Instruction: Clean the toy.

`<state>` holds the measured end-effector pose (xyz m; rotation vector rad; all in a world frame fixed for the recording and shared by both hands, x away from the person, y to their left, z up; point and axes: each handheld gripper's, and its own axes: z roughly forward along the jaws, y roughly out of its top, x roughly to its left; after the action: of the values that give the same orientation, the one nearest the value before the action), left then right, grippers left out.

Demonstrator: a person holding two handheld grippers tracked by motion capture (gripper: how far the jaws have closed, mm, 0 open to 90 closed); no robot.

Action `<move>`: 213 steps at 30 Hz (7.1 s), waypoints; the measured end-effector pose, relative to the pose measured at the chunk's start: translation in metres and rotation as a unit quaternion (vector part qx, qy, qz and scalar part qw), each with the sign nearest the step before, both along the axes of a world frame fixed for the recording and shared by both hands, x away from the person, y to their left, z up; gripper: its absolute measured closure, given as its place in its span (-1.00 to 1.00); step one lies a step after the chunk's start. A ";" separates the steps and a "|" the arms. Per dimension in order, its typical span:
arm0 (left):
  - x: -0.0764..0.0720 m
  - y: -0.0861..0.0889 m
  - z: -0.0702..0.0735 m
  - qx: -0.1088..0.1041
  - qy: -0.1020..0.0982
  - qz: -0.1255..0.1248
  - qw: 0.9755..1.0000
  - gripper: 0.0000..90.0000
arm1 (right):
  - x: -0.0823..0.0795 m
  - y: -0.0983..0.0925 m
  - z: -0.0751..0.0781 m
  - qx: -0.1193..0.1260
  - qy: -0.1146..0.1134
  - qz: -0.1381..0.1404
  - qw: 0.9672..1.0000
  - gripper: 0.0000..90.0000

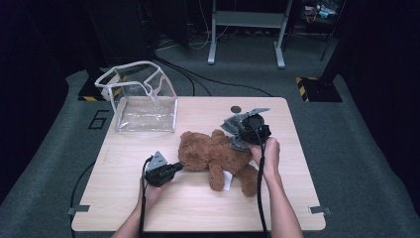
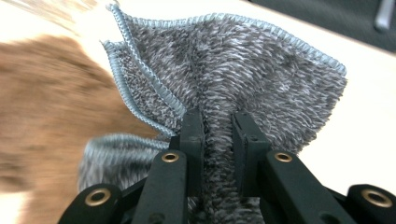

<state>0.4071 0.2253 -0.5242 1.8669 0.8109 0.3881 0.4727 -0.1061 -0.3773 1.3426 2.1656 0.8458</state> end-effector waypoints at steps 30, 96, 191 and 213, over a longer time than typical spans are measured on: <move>0.000 0.001 0.000 0.000 -0.002 -0.001 1.000 0.96 | -0.025 0.022 -0.013 -0.033 0.000 0.051 0.998 0.70; 0.000 0.000 0.000 0.003 -0.001 0.001 1.000 0.96 | -0.082 -0.022 -0.052 0.008 0.011 0.030 0.999 0.70; 0.002 -0.003 0.001 0.008 0.017 0.006 1.000 -0.14 | 0.023 -0.050 -0.071 0.044 0.058 -0.037 0.997 0.73; 0.004 -0.004 0.000 0.010 0.010 0.012 1.000 -0.40 | 0.008 -0.056 -0.066 0.041 0.044 -0.025 0.998 0.73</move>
<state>0.4111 0.2217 -0.5242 1.8835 0.8454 0.3942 0.4803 -0.1621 -0.4438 1.4947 2.1740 0.8794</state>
